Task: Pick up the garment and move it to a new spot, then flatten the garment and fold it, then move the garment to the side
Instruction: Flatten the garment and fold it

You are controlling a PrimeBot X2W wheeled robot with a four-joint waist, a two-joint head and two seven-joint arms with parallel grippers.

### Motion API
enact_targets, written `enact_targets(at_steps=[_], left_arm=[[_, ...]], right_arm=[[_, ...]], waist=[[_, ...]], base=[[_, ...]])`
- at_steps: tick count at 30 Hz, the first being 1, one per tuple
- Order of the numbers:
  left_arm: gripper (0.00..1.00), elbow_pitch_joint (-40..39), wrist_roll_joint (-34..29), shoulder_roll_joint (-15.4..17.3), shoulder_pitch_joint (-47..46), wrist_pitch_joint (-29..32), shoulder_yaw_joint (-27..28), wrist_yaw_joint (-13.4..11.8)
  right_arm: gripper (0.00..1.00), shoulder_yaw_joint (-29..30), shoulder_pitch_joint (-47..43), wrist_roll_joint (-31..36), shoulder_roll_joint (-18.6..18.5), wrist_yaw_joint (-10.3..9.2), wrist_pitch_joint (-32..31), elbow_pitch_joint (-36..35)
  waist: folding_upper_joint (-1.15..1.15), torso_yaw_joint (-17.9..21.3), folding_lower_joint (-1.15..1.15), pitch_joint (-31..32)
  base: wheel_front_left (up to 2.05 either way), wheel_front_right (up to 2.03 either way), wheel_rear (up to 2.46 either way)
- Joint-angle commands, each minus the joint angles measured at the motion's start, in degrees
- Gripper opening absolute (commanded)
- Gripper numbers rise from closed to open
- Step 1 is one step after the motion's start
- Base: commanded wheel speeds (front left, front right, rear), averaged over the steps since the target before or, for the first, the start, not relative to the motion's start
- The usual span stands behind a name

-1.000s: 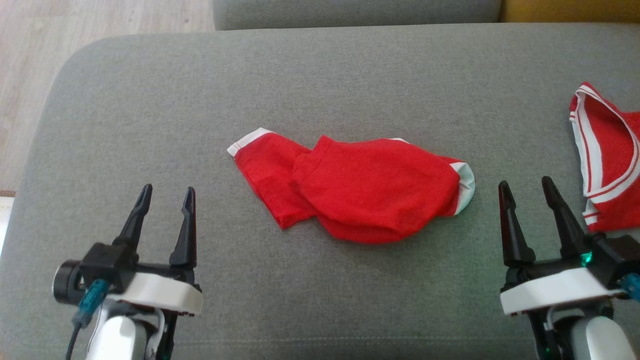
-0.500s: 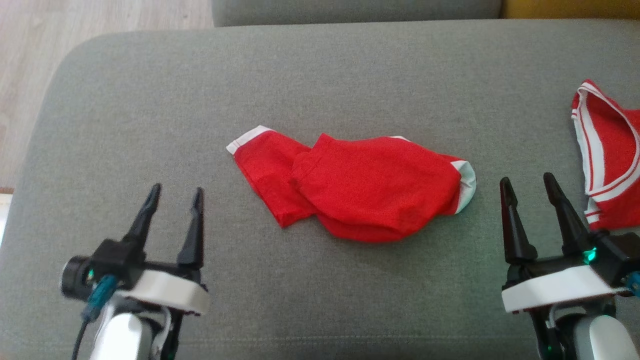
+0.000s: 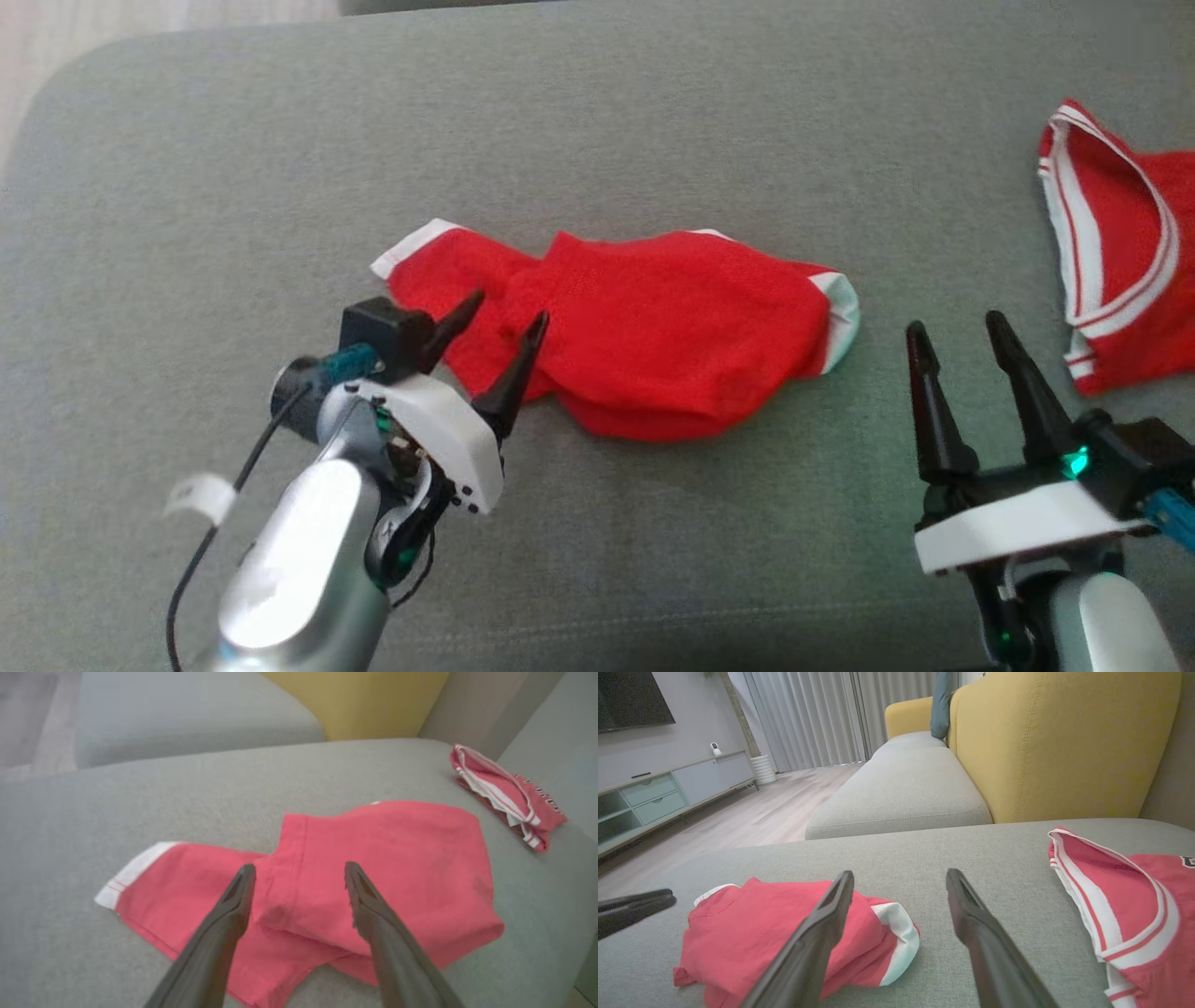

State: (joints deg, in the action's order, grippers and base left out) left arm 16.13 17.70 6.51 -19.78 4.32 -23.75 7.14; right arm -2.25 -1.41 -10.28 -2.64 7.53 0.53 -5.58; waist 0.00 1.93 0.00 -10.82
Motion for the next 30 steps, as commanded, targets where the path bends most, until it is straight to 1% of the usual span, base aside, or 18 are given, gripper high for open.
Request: enact_targets(at_steps=[1, 5, 11, 12, 13, 14, 17, 20, 25, 27, 30], left_arm=[[1.0, -0.65, 1.24, 1.34, -3.01, 0.96, 1.33, 0.3], [1.0, 3.3, 4.76, 3.2, -5.26, 4.25, -0.65, 0.33], [1.0, 5.8, 9.03, 4.8, -7.65, 4.75, -2.57, 0.34], [0.86, 6.0, 9.49, 5.22, -7.89, 5.04, -3.18, 0.34], [0.4, 6.0, 10.35, 5.47, -8.02, 5.23, -3.79, 0.34], [0.0, 5.96, 11.27, 5.71, -8.13, 5.44, -4.33, 0.34], [0.0, 5.84, 12.54, 6.38, -8.33, 5.95, -5.51, 0.34], [0.0, 4.81, 12.84, 7.55, -8.81, 4.5, -6.53, 0.34], [0.0, -0.2, 11.71, 9.43, -6.54, 2.17, -7.58, 0.22], [0.0, -3.31, 11.45, 10.66, -3.99, 2.09, -7.86, -0.27], [0.0, -8.09, 11.0, 12.92, 0.73, 2.17, -7.68, -2.21]], right_arm=[[1.0, -1.7, 2.05, -0.49, -0.24, -0.04, 0.47, -1.64], [1.0, -1.84, 2.12, -0.84, -0.24, -0.04, 0.75, -1.23], [1.0, -1.64, 2.1, -1.66, -0.24, -0.04, 1.1, -0.89], [1.0, -1.56, 2.07, -2.01, -0.24, -0.04, 1.12, -0.76], [1.0, -1.55, 2.08, -2.18, -0.24, -0.04, 1.18, -0.71], [1.0, -1.55, 2.11, -2.15, -0.24, -0.04, 1.28, -0.7], [1.0, -1.51, 2.14, -2.39, -0.24, -0.04, 1.42, -0.64], [1.0, -1.46, 2.21, -2.87, -0.24, -0.04, 1.57, -0.51], [1.0, -0.74, 1.58, -3.37, -0.24, -0.04, 1.53, -0.1], [1.0, -0.43, 1.23, -3.61, -0.24, -0.04, 1.38, 0.09], [1.0, -0.15, 1.07, -4.04, -0.24, -0.04, 1.17, 0.36]], waist=[[0.0, 1.24, 0.0, -0.31], [0.0, 2.75, 0.0, -0.72], [0.0, 3.68, 0.0, -1.25], [0.0, 3.71, 0.0, -1.24], [0.0, 3.7, 0.0, -1.24], [0.0, 3.67, 0.0, -1.25], [0.0, 3.51, 0.0, -1.22], [0.0, 3.14, 0.0, -1.17], [0.0, 2.14, 0.0, -0.48], [0.0, 1.69, 0.0, -0.41], [0.0, 1.03, 0.0, -0.43]], base=[[0.0, 0.0, 0.0], [0.0, 0.0, 0.0], [0.0, 0.0, 0.0], [0.0, 0.0, 0.0], [0.0, 0.0, 0.0], [0.0, 0.0, 0.0], [0.0, 0.0, 0.0], [0.0, 0.0, 0.0], [0.0, 0.0, 0.0], [0.0, 0.0, 0.0], [0.0, 0.0, 0.0]])
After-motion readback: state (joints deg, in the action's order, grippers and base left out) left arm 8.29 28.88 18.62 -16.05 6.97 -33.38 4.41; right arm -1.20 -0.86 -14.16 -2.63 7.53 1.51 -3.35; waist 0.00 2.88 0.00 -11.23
